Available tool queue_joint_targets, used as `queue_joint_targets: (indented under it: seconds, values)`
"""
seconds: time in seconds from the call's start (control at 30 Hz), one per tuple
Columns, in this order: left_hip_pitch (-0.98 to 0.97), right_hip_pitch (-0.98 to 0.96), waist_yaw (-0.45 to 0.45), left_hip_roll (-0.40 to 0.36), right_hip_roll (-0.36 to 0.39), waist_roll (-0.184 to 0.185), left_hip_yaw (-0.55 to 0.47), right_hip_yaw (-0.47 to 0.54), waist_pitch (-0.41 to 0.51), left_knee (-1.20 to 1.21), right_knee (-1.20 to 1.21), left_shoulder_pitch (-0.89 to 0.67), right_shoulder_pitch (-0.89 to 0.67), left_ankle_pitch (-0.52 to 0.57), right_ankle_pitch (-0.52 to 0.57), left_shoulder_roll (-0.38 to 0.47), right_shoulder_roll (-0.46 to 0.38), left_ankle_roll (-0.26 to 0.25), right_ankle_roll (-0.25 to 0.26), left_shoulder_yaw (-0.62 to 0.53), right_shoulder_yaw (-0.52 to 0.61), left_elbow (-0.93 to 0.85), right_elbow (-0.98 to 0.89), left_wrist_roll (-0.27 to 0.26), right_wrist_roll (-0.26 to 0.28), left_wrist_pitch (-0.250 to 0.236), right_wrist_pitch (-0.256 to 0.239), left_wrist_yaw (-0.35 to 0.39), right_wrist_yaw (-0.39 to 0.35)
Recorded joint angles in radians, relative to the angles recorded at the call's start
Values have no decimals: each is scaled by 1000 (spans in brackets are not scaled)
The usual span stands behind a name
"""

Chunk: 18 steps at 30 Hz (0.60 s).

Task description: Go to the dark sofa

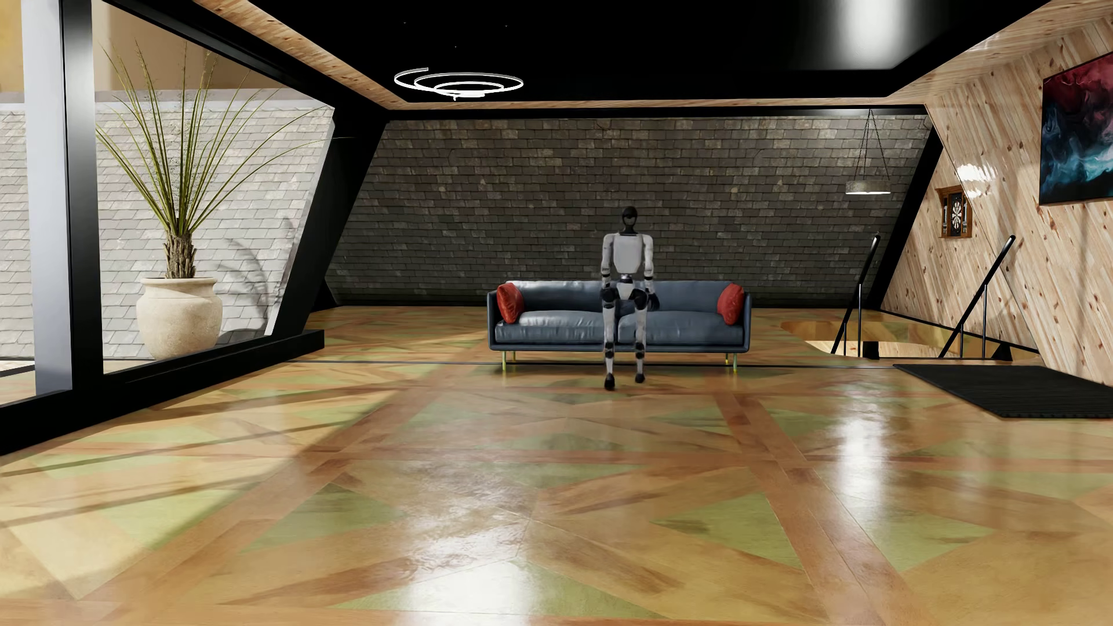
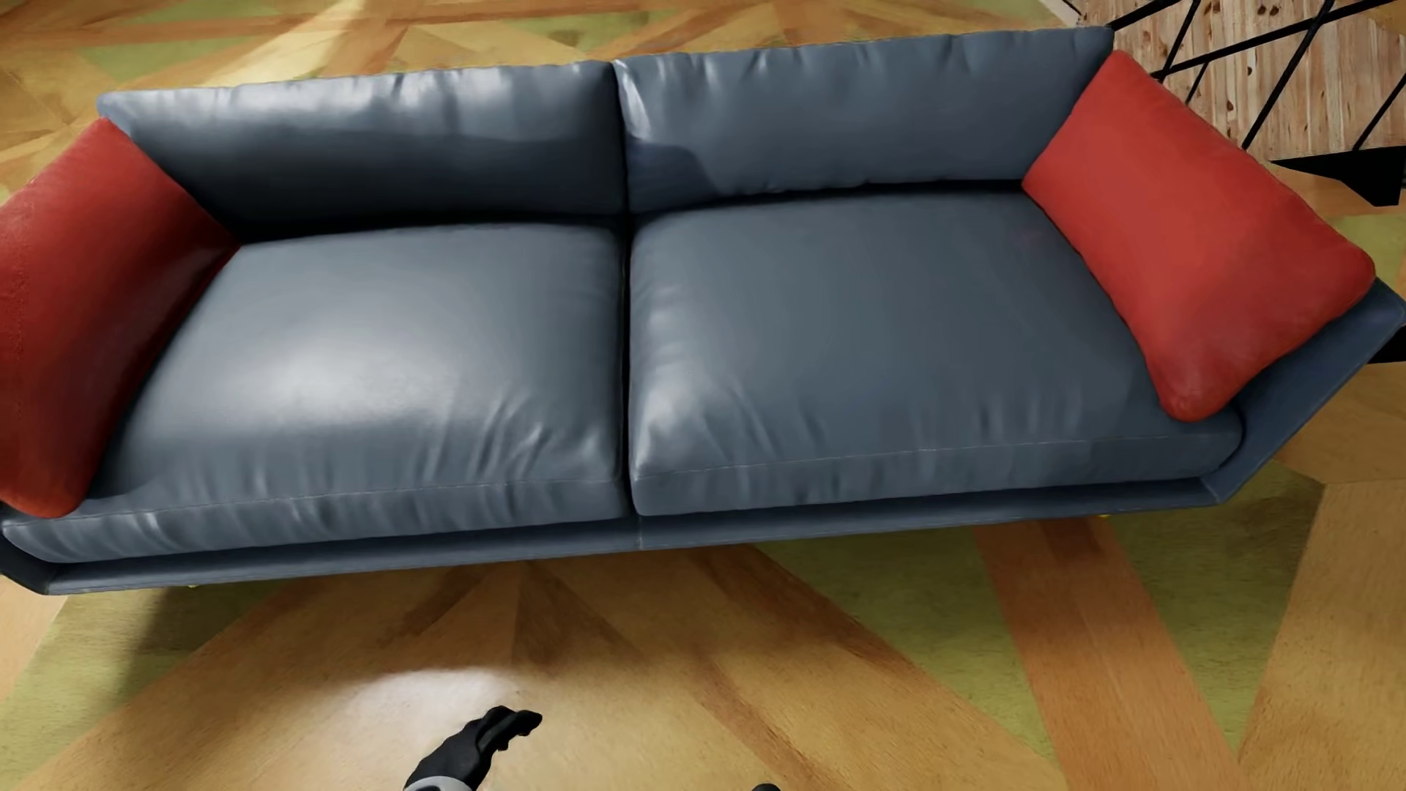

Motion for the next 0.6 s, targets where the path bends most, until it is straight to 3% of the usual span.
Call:
queue_joint_targets:
  seconds: [0.07,0.17,0.23,0.3,0.4,0.47,0.57,0.6]
  values:
    - [-68,42,1,49,16,33,-13,-47,-7,156,4,38,-20,142,-49,6,25,-18,-7,-14,-3,28,36,9,-13,16,18,-67,22]
    - [-277,53,7,216,39,76,102,-117,5,561,76,75,-77,306,-133,89,15,-141,-45,-96,44,-6,28,63,-29,-49,-85,-169,99]
    - [-410,78,22,312,68,109,144,-152,14,762,97,107,-140,245,-175,103,-21,-147,-64,-70,90,-41,33,51,-56,-22,-158,-131,148]
    - [-502,107,33,338,86,129,155,-170,17,809,113,141,-220,197,-211,84,-52,-195,-73,-4,122,-65,47,4,-92,20,-164,-76,159]
    - [-524,148,47,423,91,140,264,-174,15,621,125,173,-316,99,-253,69,-75,-189,-79,27,95,-97,45,-18,-86,19,-132,-69,121]
    - [-501,181,53,429,88,137,302,-175,11,390,112,171,-350,50,-269,66,-88,-193,-80,24,66,-101,15,-8,-56,15,-138,-86,94]
    - [-431,226,47,449,72,127,421,-193,-2,29,68,142,-360,106,-277,46,-112,-205,-74,18,68,-81,-41,8,-26,16,-165,-89,68]
    - [-407,238,41,463,66,124,504,-204,-7,-64,50,127,-352,141,-276,39,-119,-168,-69,8,73,-73,-54,19,-17,13,-170,-91,65]
